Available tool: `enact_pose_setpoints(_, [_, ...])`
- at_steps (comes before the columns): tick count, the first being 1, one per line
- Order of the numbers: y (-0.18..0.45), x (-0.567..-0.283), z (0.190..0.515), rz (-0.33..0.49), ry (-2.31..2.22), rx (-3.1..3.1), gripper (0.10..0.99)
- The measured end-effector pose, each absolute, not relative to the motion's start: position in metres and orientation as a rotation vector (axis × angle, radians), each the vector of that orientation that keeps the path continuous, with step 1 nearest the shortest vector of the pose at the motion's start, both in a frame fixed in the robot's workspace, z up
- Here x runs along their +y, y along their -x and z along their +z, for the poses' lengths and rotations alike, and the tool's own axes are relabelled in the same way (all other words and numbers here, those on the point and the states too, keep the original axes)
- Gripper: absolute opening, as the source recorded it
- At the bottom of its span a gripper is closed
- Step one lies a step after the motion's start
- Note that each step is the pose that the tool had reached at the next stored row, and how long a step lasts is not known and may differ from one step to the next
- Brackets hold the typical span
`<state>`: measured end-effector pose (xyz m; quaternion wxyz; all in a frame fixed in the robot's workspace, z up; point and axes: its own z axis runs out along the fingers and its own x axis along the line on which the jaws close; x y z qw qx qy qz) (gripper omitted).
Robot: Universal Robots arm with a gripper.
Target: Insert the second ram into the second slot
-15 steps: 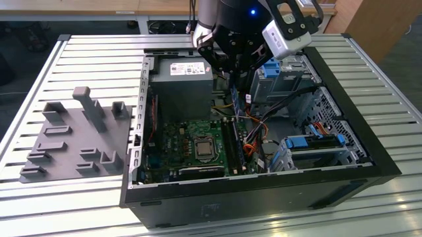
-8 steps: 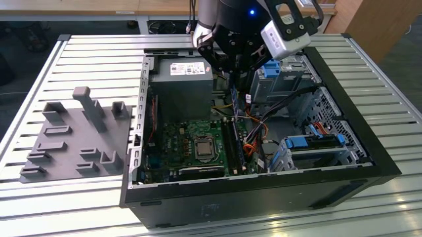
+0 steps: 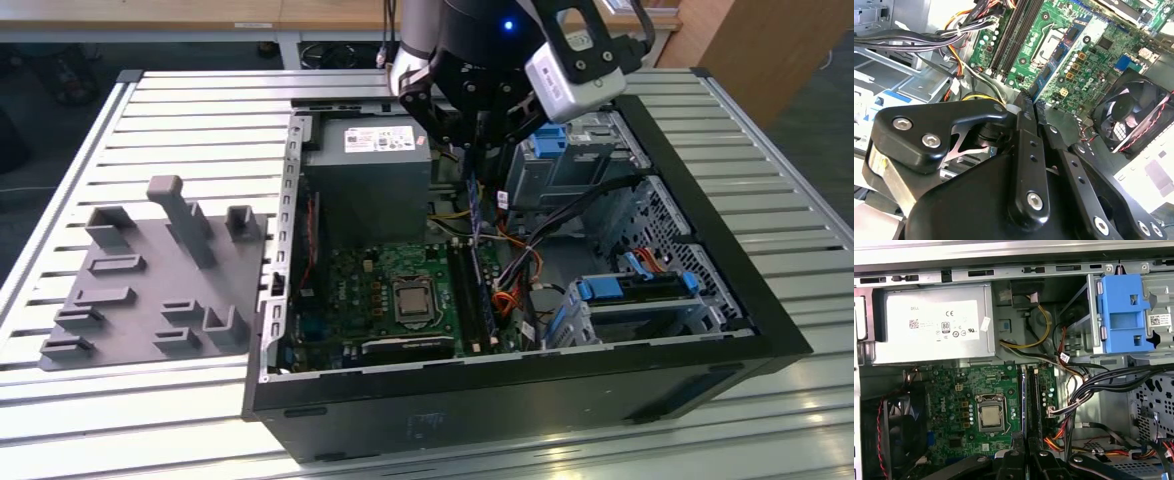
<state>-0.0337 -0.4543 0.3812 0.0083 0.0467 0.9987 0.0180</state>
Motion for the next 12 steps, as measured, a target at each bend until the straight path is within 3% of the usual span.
enact_pose_setpoints(12, [0.0337, -0.4543, 0.3807, 0.056, -0.210, 3.117, 0.137])
